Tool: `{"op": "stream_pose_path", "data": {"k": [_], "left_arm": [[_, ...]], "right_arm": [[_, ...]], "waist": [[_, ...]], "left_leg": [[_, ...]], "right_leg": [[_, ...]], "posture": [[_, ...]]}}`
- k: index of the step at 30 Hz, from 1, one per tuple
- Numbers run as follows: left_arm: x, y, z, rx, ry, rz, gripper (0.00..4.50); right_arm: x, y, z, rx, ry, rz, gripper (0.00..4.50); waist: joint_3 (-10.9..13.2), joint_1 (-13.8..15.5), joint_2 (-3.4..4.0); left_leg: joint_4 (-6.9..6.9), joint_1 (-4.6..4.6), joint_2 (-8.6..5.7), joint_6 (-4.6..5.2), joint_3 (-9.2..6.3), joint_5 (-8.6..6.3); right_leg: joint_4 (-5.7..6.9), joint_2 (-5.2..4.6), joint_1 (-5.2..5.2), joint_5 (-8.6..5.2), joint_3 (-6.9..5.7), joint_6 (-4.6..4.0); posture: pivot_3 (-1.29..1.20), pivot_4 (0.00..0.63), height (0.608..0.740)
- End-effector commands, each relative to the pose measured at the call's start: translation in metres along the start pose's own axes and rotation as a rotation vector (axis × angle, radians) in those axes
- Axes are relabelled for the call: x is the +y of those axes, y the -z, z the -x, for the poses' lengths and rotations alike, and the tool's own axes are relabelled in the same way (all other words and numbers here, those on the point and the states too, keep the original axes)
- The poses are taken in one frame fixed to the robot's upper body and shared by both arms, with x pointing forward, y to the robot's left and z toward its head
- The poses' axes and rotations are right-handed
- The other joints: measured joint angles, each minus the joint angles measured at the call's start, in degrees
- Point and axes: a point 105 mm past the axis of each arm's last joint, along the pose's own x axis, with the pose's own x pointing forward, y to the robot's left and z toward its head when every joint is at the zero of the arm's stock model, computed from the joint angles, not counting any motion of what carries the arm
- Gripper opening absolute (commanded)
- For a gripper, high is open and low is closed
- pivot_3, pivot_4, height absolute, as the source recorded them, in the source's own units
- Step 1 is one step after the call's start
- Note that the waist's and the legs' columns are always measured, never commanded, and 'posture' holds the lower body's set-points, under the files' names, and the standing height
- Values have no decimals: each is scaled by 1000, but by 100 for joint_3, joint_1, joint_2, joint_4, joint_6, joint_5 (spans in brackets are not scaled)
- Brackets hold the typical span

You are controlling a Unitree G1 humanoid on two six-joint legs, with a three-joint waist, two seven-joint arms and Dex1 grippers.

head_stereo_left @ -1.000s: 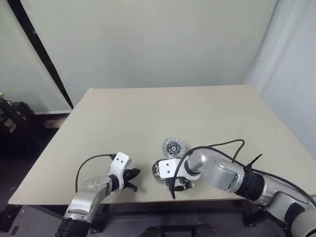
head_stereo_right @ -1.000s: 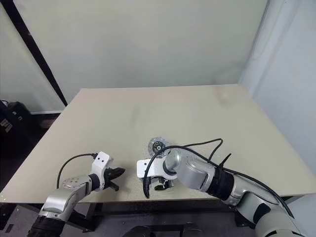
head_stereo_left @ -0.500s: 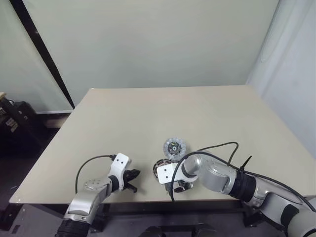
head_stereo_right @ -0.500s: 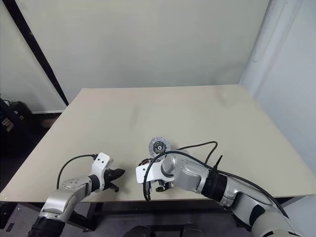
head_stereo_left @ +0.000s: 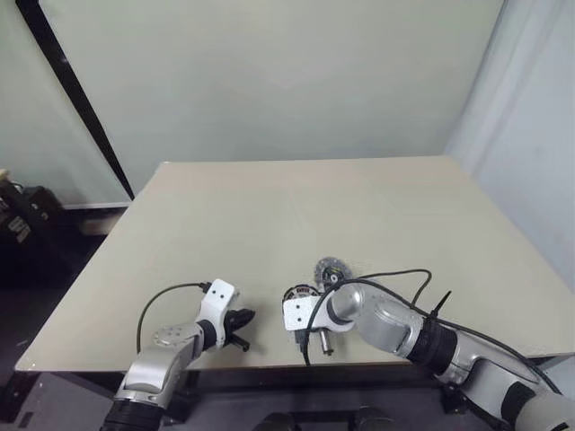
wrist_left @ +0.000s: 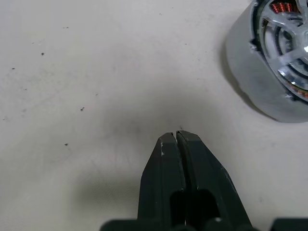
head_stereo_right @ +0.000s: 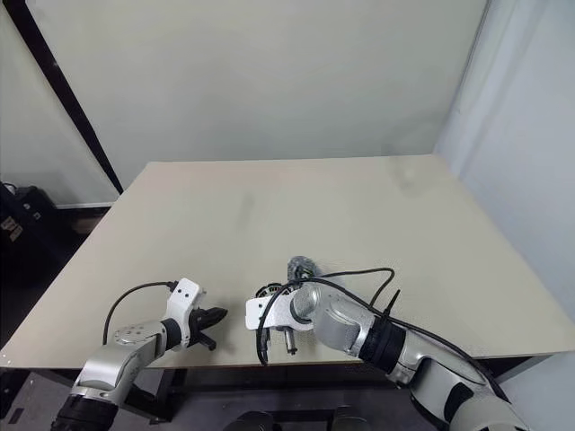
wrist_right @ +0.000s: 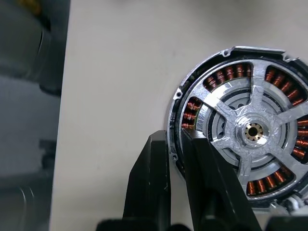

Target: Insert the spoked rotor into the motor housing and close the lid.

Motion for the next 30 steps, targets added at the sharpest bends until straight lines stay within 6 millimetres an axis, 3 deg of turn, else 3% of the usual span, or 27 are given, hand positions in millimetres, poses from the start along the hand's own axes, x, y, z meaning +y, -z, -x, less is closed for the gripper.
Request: {"op": "stream_pose_path", "data": {"k": [1,5,10,30], "left_arm": [[2,-13,3,-46,-8,-31,0],[2,-13,2,-45,-9,-31,0],[2,-13,1,-43,-8,-35,0],[-1,-13,-1,-48,-6,-34,0]], "right_arm": [[-3,-7,4,-46,21,-145,91],[7,-21,7,-93,-51,-334,90],[13,-33,11,-101,-112,-432,90],[15,-49,14,-138,-149,-376,90]], "waist": [[0,1,0],[0,4,0],[-1,1,0],[-1,-31,1]], "left_leg": [[0,2,1,-1,0,1],[0,-1,7,-4,-3,2],[-4,-15,6,-17,-8,-9],[-2,-20,19,-31,-2,-19]], "right_leg": [[0,2,0,0,-1,0],[5,17,-4,3,0,-5],[1,21,-17,4,1,-7],[-2,55,-28,11,5,-18]], "posture": [[0,0,740],[0,0,740],[0,0,740],[0,0,740]]}}
